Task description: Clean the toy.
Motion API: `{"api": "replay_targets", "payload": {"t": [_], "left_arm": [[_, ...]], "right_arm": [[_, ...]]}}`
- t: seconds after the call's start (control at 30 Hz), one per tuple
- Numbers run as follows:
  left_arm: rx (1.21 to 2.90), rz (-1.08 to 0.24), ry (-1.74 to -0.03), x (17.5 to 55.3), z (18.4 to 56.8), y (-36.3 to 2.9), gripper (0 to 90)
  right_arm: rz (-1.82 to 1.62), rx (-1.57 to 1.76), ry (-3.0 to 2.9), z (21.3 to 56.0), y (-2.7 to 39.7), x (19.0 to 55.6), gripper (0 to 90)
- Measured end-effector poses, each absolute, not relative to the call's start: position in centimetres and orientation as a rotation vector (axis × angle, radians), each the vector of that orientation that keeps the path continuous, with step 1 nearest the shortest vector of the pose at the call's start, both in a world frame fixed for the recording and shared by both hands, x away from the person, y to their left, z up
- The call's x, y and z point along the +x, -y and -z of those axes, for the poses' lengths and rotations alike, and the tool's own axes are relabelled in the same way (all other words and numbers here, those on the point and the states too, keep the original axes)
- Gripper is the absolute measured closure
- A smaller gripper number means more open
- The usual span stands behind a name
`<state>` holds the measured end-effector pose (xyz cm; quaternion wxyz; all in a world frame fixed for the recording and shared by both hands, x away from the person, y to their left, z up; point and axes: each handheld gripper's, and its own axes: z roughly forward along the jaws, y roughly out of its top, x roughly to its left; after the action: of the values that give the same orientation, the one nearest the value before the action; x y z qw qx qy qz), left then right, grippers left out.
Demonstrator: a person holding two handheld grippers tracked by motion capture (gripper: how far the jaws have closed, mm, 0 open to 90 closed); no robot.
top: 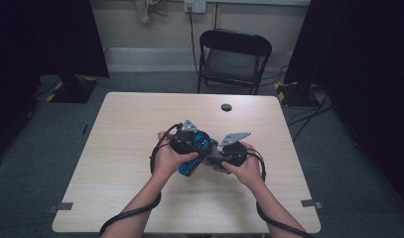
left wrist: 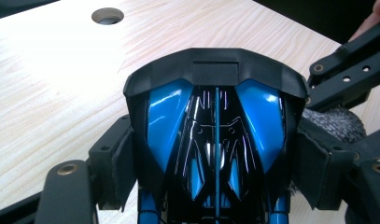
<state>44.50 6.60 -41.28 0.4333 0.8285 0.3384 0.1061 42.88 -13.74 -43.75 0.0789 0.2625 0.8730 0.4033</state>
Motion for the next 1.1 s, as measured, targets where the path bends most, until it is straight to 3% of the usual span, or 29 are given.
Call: {"api": "replay_targets", "payload": {"t": [1.1], "left_arm": [[2.006, -0.285, -0.878, 45.6, 40.5, -5.9, 25.5]], "right_arm": [[-1.215, 0.708, -2.711, 45.6, 11.3, 41.7, 73.1]]}}
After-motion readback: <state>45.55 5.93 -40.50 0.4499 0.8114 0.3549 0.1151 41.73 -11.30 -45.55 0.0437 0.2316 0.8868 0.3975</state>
